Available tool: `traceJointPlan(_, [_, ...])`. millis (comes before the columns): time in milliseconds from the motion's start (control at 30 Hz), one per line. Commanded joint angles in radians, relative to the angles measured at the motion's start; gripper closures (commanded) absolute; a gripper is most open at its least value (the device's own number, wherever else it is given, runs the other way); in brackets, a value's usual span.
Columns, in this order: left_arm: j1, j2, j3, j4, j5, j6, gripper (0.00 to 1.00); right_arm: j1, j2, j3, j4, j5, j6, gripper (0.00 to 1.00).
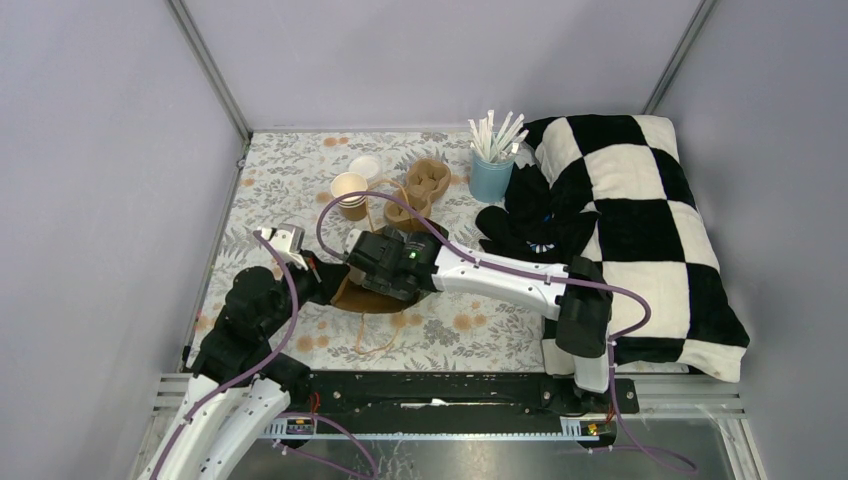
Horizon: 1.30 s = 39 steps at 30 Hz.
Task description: Pack the takeout coffee
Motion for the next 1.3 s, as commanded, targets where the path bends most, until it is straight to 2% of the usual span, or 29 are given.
traceJointPlan(0, [0.000, -0.008, 0.006, 0.063, 0.003, 0.022, 1.00, -0.030, -0.020, -0.008, -0.022, 0.048, -0.049, 0.73])
traceJointPlan(367, [0.000, -0.004, 0.010, 0.064, 0.010, 0.018, 1.00, -0.030, 0.103, 0.180, -0.263, 0.141, 0.051, 0.75])
traceJointPlan(533, [0.000, -0.001, 0.009, 0.065, 0.014, 0.021, 1.00, -0.030, 0.103, 0.103, -0.198, 0.156, 0.029, 0.64])
traceJointPlan(567, [0.000, -0.001, 0.009, 0.066, 0.016, 0.022, 1.00, -0.030, 0.102, 0.085, -0.157, 0.151, 0.014, 0.59])
traceJointPlan(733, [0.000, -0.004, 0.012, 0.064, 0.012, 0.024, 1.00, -0.040, 0.149, 0.120, -0.124, 0.136, -0.011, 0.53])
traceJointPlan(967, [0.000, -0.002, 0.012, 0.064, 0.011, 0.021, 1.00, -0.047, 0.111, 0.079, -0.034, 0.085, -0.002, 0.36])
traceJointPlan(1067, [0.000, -0.003, 0.011, 0.063, 0.010, 0.018, 1.00, -0.048, 0.074, 0.036, 0.024, 0.054, -0.015, 0.36])
traceJointPlan(1267, [0.000, -0.005, 0.010, 0.060, -0.001, 0.015, 1.00, -0.057, 0.053, 0.057, -0.084, 0.056, 0.060, 0.58])
